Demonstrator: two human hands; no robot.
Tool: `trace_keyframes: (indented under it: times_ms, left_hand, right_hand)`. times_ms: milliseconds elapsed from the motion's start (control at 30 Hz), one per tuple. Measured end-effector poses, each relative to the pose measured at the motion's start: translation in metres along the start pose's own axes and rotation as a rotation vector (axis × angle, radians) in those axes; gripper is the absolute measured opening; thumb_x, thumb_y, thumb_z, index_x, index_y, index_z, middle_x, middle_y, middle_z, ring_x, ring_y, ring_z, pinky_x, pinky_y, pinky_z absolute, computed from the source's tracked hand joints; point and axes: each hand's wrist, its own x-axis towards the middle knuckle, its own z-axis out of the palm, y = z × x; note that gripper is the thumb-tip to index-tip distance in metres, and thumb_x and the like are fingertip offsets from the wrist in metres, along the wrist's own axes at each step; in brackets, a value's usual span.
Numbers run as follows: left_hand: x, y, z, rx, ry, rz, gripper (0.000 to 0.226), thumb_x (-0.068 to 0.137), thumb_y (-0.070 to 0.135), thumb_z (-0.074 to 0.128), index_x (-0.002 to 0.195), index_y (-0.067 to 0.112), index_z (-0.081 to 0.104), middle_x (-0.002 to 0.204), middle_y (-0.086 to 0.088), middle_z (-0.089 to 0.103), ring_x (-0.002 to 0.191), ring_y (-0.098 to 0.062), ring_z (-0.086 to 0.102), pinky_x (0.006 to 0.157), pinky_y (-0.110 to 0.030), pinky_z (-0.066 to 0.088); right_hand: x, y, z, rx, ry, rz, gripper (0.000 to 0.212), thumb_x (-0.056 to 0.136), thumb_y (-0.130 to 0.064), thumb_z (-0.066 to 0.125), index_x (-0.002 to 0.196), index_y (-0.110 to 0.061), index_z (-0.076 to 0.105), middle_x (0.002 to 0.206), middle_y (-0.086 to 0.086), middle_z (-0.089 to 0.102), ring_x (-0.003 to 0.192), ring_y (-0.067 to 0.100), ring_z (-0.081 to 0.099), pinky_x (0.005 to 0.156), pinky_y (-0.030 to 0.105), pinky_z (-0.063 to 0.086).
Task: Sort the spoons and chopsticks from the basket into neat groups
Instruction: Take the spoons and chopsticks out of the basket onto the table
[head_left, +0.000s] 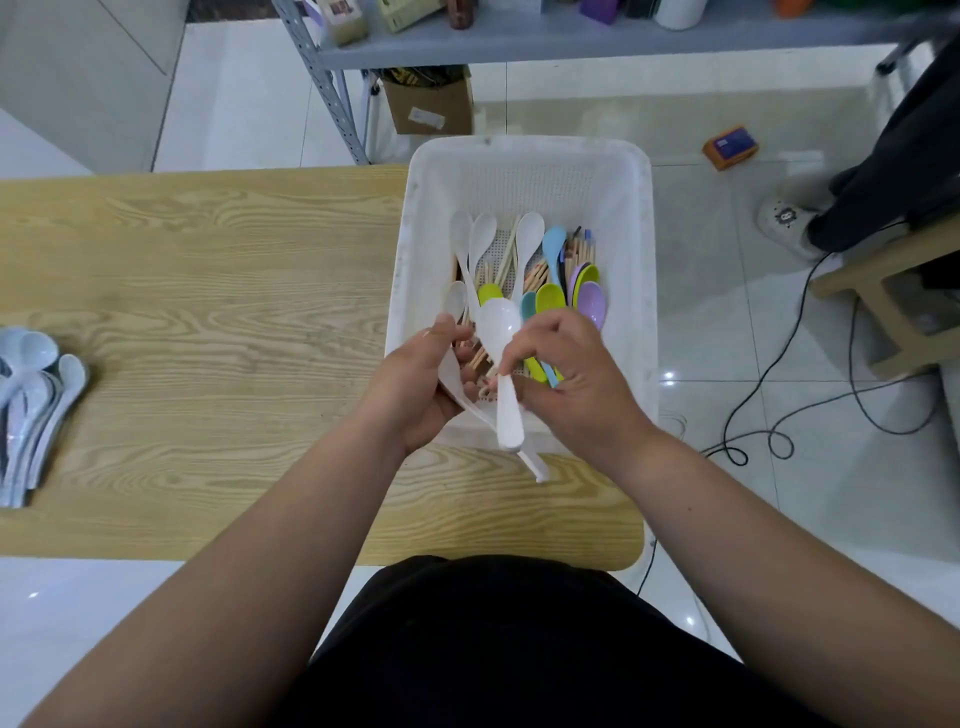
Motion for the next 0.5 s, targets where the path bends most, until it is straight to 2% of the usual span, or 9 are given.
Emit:
trace_keyframes:
  times_ms: [67, 133, 200, 300, 367, 400, 433, 500]
  left_hand:
    - [-0.001, -0.004, 0.001, -0.029, -0.043, 0.012, 0.050, 0.104, 0.047, 0.042, 0.121, 0.002, 0.058, 0.092, -0.014, 0.059, 0.068, -0.022, 0.057, 0.061, -0.032, 0.052]
    - [-0.001, -0.006, -0.001, -0.079, -0.020, 0.049, 0.044, 0.103, 0.044, 0.047, 0.121, 0.006, 0.060, 0.089, -0.012, 0.061, 0.062, -0.020, 0.062, 0.055, -0.030, 0.053]
    - [0.001, -0.007, -0.009, -0.104, -0.024, 0.085, 0.032, 0.103, 0.028, 0.052, 0.127, 0.008, 0.058, 0.082, -0.008, 0.063, 0.058, -0.019, 0.063, 0.052, -0.030, 0.052]
    - [0.002, -0.004, -0.026, -0.155, -0.036, 0.096, 0.032, 0.098, 0.003, 0.049, 0.126, 0.014, 0.061, 0.073, -0.009, 0.065, 0.065, -0.023, 0.066, 0.054, -0.037, 0.053]
    - [0.004, -0.001, -0.039, -0.206, 0.035, 0.098, 0.035, 0.093, -0.004, 0.047, 0.116, 0.014, 0.066, 0.081, -0.013, 0.064, 0.074, -0.025, 0.070, 0.061, -0.041, 0.058]
    - [0.005, 0.000, -0.046, -0.223, 0.084, 0.105, 0.034, 0.092, -0.006, 0.047, 0.110, 0.014, 0.068, 0.089, -0.014, 0.062, 0.079, -0.026, 0.072, 0.068, -0.042, 0.059]
    - [0.006, 0.001, -0.054, -0.226, 0.127, 0.115, 0.032, 0.092, -0.007, 0.047, 0.104, 0.013, 0.069, 0.096, -0.013, 0.059, 0.081, -0.027, 0.072, 0.072, -0.043, 0.060]
    - [0.010, 0.004, -0.071, -0.213, 0.177, 0.133, 0.030, 0.092, -0.007, 0.048, 0.102, 0.012, 0.068, 0.103, -0.012, 0.059, 0.076, -0.023, 0.070, 0.072, -0.040, 0.059]
  right_hand:
    - [-0.002, -0.003, 0.012, 0.035, -0.044, -0.026, 0.016, 0.084, -0.013, 0.076, 0.089, -0.026, 0.069, 0.100, -0.010, 0.057, 0.105, 0.012, 0.056, 0.094, 0.025, 0.043]
    - [-0.003, -0.003, 0.021, 0.059, -0.066, -0.066, 0.016, 0.085, -0.008, 0.077, 0.090, -0.020, 0.068, 0.099, -0.005, 0.063, 0.101, 0.012, 0.059, 0.088, 0.024, 0.046]
    - [-0.004, -0.001, 0.027, 0.076, -0.075, -0.082, 0.016, 0.086, -0.006, 0.077, 0.091, -0.018, 0.068, 0.098, -0.004, 0.067, 0.101, 0.012, 0.062, 0.086, 0.025, 0.049]
    - [0.002, 0.003, 0.033, 0.068, -0.173, -0.081, 0.010, 0.089, -0.009, 0.073, 0.095, -0.017, 0.070, 0.109, -0.004, 0.071, 0.116, 0.016, 0.062, 0.096, 0.041, 0.049]
    - [0.011, 0.010, 0.038, -0.075, -0.284, -0.179, 0.016, 0.092, -0.002, 0.066, 0.100, -0.013, 0.073, 0.116, -0.003, 0.071, 0.124, 0.016, 0.058, 0.103, 0.038, 0.045]
    - [0.018, 0.015, 0.040, -0.160, -0.328, -0.201, 0.022, 0.093, 0.002, 0.061, 0.103, -0.013, 0.073, 0.116, -0.003, 0.071, 0.121, 0.016, 0.059, 0.103, 0.036, 0.045]
    - [0.024, 0.021, 0.042, -0.233, -0.347, -0.154, 0.027, 0.094, 0.002, 0.056, 0.107, -0.015, 0.073, 0.115, -0.005, 0.069, 0.115, 0.016, 0.060, 0.099, 0.035, 0.046]
    - [0.037, 0.031, 0.046, -0.311, -0.301, 0.081, 0.026, 0.097, -0.010, 0.052, 0.112, -0.023, 0.069, 0.109, -0.009, 0.061, 0.105, 0.015, 0.059, 0.088, 0.034, 0.049]
